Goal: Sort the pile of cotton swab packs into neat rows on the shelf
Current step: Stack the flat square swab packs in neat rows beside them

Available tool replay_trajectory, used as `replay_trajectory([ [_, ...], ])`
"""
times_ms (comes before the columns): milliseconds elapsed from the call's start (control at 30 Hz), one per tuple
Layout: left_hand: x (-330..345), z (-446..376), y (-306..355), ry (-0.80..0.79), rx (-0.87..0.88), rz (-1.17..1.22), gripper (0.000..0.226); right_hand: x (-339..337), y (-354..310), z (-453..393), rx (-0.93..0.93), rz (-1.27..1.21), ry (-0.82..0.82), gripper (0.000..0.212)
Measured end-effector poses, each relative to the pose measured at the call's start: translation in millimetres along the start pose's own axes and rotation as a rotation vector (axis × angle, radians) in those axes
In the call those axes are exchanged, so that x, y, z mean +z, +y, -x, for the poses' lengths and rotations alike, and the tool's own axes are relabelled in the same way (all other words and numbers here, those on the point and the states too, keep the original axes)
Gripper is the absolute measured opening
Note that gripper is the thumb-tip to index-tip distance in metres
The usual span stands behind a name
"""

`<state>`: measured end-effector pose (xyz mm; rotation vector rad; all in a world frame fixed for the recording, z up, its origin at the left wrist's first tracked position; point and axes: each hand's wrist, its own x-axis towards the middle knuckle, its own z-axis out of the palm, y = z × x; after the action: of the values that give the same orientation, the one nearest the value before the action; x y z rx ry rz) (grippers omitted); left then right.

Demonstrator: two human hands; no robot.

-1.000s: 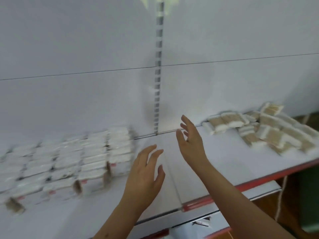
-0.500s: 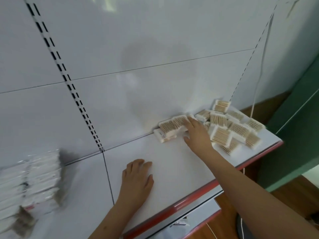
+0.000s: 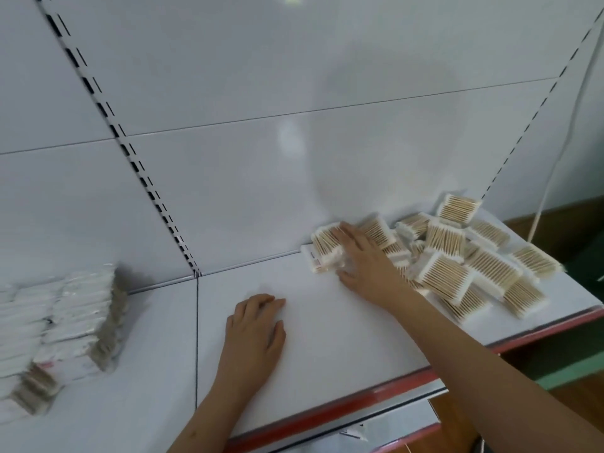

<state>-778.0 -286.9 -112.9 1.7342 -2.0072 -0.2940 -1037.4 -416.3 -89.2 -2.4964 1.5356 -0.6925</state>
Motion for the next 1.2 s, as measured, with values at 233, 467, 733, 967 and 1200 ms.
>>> replay_trajectory([
  [233,-2,0,-1,-0.011,-0.020,0.021,0.051,-9,-12,-10,0.079,-0.272,0.189,0.045],
  [467,-31,-13,17,-0.110,-0.284,0.560,0.032,-46,-63,17,0.245,-0.713,0.192,0.007],
  [733,-58,0,53,0.011,-0.453,0.962,0.027,-19,-110,42,0.271,-1.101,-0.088,0.029],
  [967,-68,25,23,0.145,-0.759,1.182,0.025,4,-138,37,0.590,-1.414,0.104,0.017],
  [1200,-68,26,20,0.205,-0.840,1.428,0.029,7,-168,33,0.635,-1.574,-0.014,0.016],
])
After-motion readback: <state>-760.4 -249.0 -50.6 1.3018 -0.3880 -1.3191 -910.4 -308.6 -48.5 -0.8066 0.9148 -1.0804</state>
